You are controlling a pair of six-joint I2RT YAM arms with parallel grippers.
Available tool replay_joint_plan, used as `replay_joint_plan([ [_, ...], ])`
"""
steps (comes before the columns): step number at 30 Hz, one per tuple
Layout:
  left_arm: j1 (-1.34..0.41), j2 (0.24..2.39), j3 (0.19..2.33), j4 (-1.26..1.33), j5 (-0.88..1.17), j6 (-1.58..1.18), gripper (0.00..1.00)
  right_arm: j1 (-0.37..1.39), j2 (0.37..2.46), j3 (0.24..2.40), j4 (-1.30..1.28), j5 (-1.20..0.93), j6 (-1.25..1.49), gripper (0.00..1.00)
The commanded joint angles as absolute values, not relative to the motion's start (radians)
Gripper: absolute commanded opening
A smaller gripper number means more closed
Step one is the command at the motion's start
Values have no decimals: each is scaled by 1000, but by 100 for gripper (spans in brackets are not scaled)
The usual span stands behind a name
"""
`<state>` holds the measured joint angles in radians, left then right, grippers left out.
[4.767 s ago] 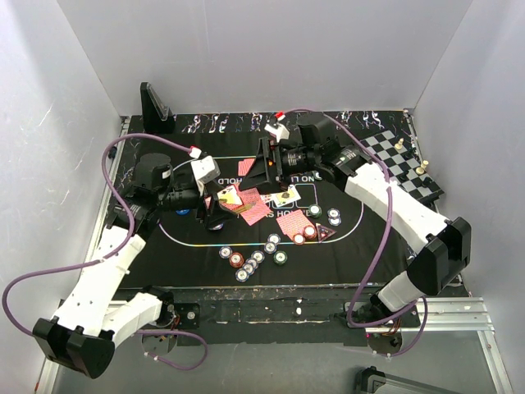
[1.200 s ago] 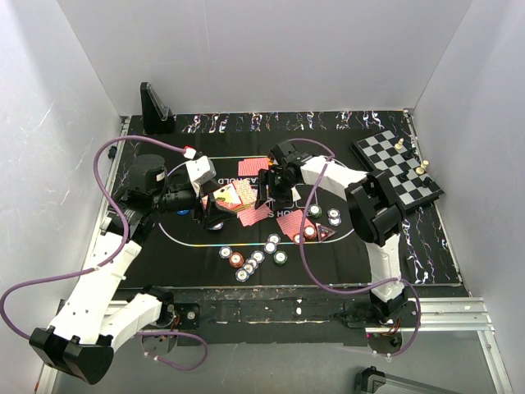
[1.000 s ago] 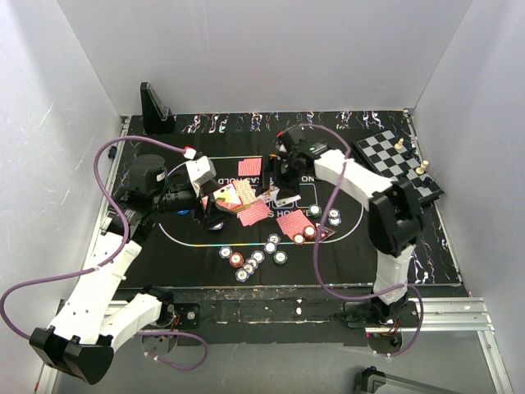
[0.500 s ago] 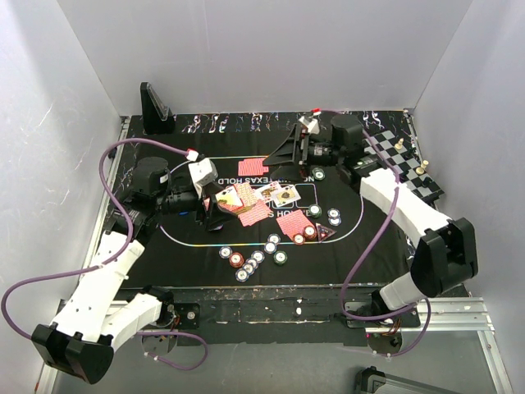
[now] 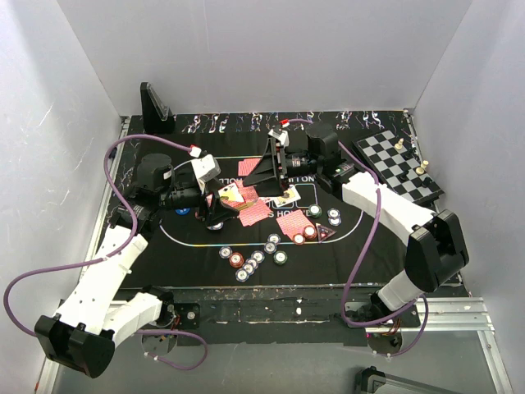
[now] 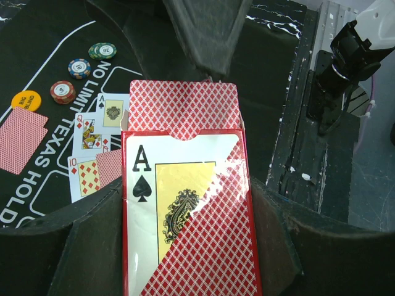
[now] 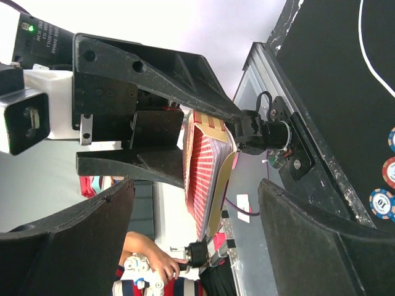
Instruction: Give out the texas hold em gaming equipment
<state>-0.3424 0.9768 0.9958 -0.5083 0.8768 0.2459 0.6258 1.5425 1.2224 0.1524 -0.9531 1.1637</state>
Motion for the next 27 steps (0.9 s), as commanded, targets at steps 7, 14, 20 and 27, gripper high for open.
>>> replay_joint_plan([
  [7,-337,988,1055,-474,877,250,0,706,1620,1359,40,-917,1097,45],
  [14,-337,980,1054,-494,867,256,22,723,1637,1347,77,-920,1127,23],
  [20,-337,980,1077,-561,821,270,91,719,1635,1295,100,-925,1123,4],
  [27,-201,992,1137,-594,817,131,98,716,1692,1331,-179,-871,872,3],
])
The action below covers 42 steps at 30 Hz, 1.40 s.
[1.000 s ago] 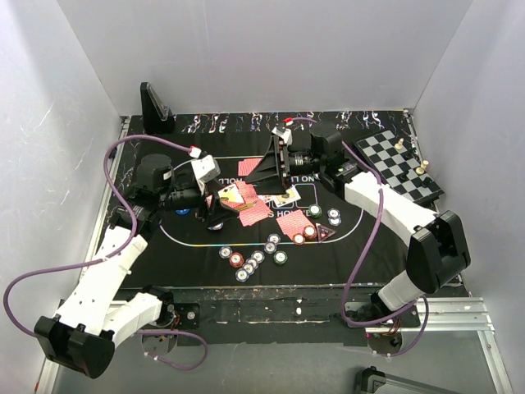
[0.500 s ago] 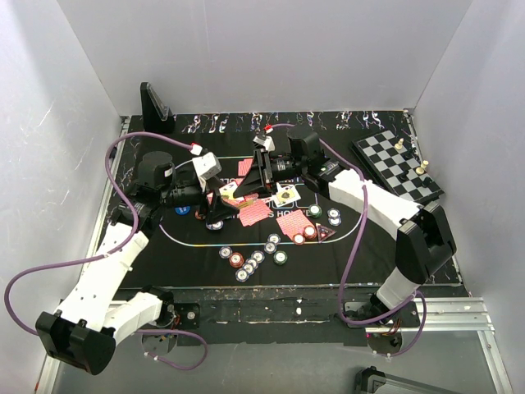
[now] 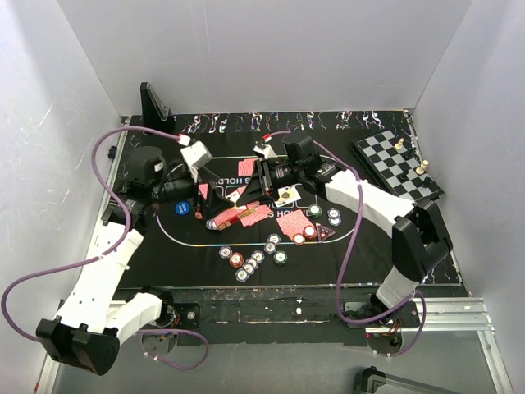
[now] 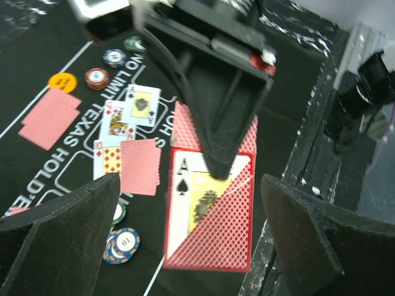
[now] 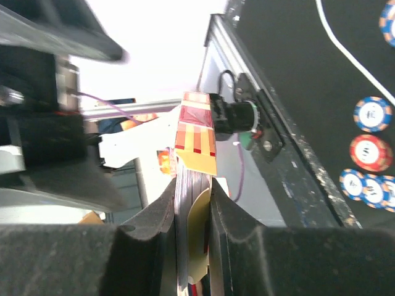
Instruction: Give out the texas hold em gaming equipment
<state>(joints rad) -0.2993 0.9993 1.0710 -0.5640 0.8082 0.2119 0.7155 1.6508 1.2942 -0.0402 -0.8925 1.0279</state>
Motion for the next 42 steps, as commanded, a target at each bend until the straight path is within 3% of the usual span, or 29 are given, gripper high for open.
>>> replay_joint_plan([
  [1,-171,997,1146,-598,824,115,98,719,1722,1333,-189,-876,855,3],
  [8,-41,1019,1210,-656,807,78,98,819,1974,1601,-564,-710,548,1],
  [16,-8,1023,1249,-722,703,45,98,923,2163,1762,-634,-644,454,1],
  [25,-9,1039,1288,-742,670,8,98,956,2210,1701,-548,-637,445,1],
  [26,-9,1037,1290,-741,664,8,98,956,2206,1691,-537,-637,443,4],
  [28,-8,1038,1292,-749,650,8,98,956,2212,1678,-540,-632,439,27],
  [30,-9,1040,1289,-759,626,8,98,956,2207,1672,-558,-617,423,40],
  [34,-9,1025,1261,-765,585,12,98,956,2152,1629,-558,-546,408,55],
  [40,-9,1012,1239,-782,540,58,98,953,2079,1635,-597,-457,399,66],
  [42,-8,1006,1236,-793,532,69,98,951,2045,1638,-615,-436,399,75],
])
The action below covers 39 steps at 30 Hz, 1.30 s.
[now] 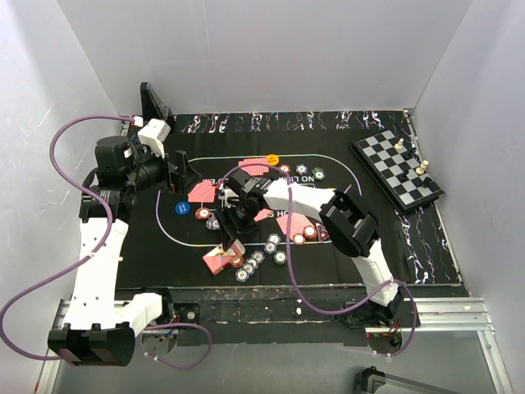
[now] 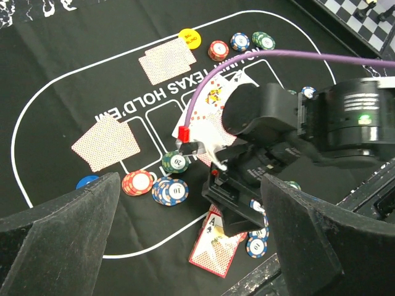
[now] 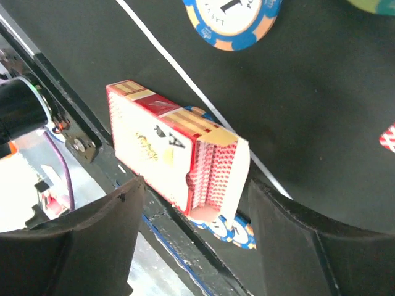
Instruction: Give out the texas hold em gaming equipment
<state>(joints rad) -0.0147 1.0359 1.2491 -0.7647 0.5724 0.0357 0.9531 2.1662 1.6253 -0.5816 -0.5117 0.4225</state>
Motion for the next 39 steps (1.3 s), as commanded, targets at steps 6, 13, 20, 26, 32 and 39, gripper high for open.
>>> replay_joint_plan([
  [6,-3,971,1201,-759,473,54,98,925,1869,1655,-663,-399,390,85],
  [13,95,1000,1180,-672,367,-44,98,789,1501,1510,-669,-269,380,88],
  [20,153,1098,1123,-566,255,-104,98,453,1001,1123,-555,105,524,89],
  [26,155,1155,1097,-529,250,-149,98,321,671,847,-367,627,578,88],
  [32,156,1132,1003,-379,293,-105,98,258,635,617,45,692,309,90],
  [39,153,1103,800,-163,347,31,98,157,935,595,150,634,190,91],
])
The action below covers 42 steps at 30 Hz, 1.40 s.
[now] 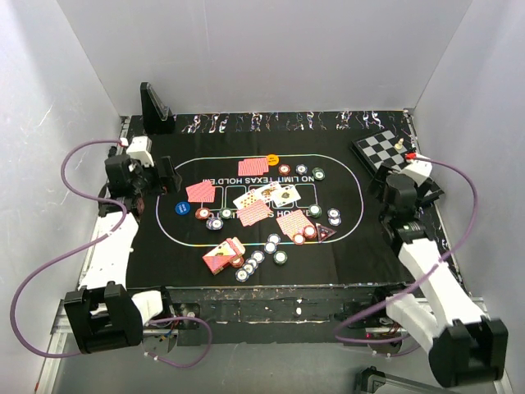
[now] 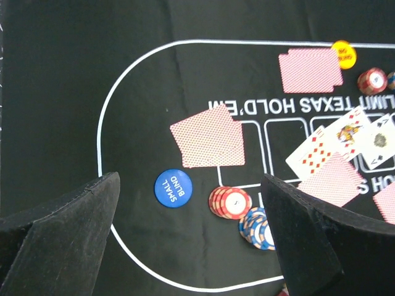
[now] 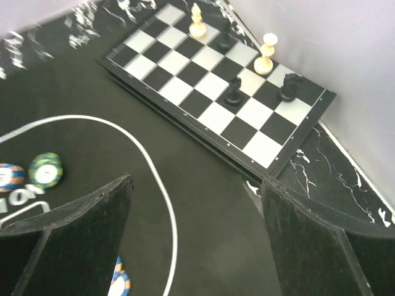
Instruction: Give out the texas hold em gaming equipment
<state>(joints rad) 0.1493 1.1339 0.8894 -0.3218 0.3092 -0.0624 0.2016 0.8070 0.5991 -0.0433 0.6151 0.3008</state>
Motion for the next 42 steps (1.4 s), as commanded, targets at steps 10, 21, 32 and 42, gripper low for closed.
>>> replay_joint_plan([
  [10,158,1147,421,527,284,-92,98,97,1135,377,537,621,218,91],
  [21,158,1367,276,965,294,-89,98,86,1230,394,584,744,290,93],
  [32,158,1433,242,1086,291,-91,98,86,1236,330,781,457,101,93],
  [42,156,1531,196,1278,353,-80,98,35,1284,284,886,307,104,94],
])
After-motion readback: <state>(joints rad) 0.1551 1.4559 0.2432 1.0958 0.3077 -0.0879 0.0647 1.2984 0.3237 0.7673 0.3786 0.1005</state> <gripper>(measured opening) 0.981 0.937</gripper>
